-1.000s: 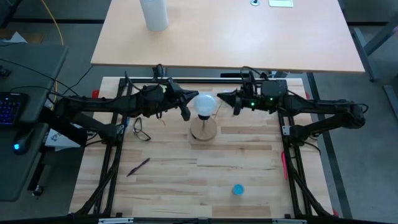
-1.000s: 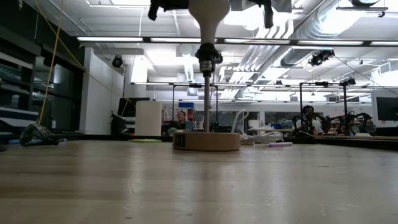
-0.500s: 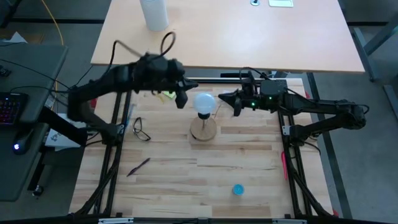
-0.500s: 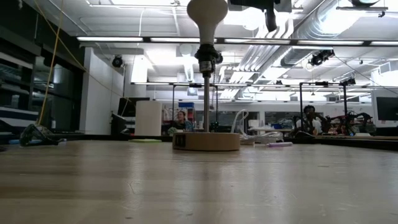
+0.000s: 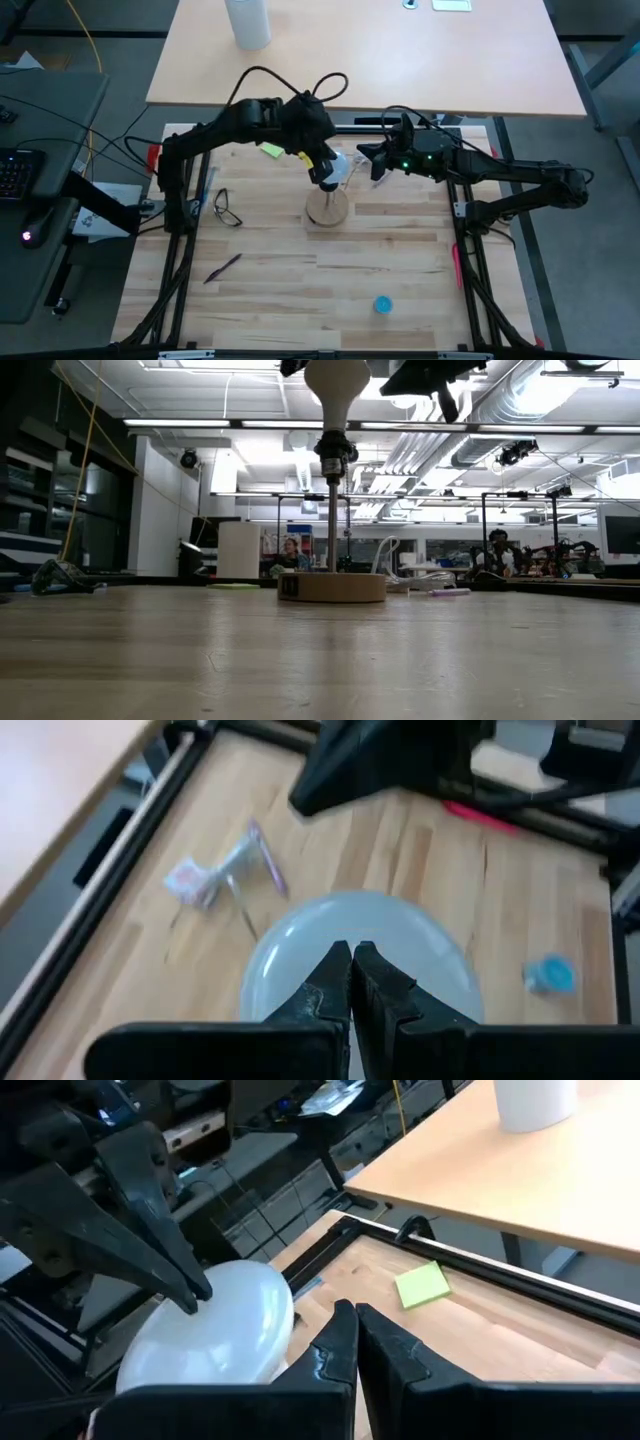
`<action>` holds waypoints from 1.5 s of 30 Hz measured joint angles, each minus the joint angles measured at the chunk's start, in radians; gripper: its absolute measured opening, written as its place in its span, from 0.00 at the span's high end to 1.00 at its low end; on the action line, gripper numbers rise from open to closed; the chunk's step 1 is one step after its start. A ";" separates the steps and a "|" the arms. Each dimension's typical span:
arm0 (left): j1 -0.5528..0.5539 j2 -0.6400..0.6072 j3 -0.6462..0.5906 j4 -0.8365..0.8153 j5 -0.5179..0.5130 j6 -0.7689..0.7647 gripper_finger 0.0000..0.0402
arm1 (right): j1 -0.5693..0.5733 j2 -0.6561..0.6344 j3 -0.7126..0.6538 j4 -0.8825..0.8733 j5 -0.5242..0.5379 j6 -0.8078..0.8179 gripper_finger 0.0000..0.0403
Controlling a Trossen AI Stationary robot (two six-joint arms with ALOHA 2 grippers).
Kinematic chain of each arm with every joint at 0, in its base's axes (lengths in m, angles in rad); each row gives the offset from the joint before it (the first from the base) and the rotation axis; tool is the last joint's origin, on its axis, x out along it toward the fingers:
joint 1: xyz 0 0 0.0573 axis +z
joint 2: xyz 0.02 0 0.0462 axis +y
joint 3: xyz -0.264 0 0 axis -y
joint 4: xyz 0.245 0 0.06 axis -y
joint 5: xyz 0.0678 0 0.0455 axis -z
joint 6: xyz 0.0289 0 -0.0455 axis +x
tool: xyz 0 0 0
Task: Screw lightbulb
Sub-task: Insert the lightbulb into the lamp
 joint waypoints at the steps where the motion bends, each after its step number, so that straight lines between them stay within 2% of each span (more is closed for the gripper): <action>1: -0.003 0.000 0.000 -0.010 -0.001 -0.002 1.00 | 0.000 0.000 0.000 -0.002 0.000 0.000 1.00; 10: -0.022 -0.005 0.000 -0.023 -0.012 -0.009 1.00 | -0.014 0.002 0.000 -0.020 0.014 0.000 1.00; 16: -0.024 -0.004 0.000 -0.031 -0.037 0.008 1.00 | -0.017 0.029 0.000 0.060 -0.010 0.028 1.00; 24: -0.022 -0.004 0.000 -0.044 -0.054 0.019 1.00 | 0.037 0.108 0.000 0.138 -0.025 0.075 1.00; 45: -0.010 -0.002 -0.001 -0.041 -0.099 0.063 1.00 | 0.226 0.099 0.000 0.142 0.071 0.188 1.00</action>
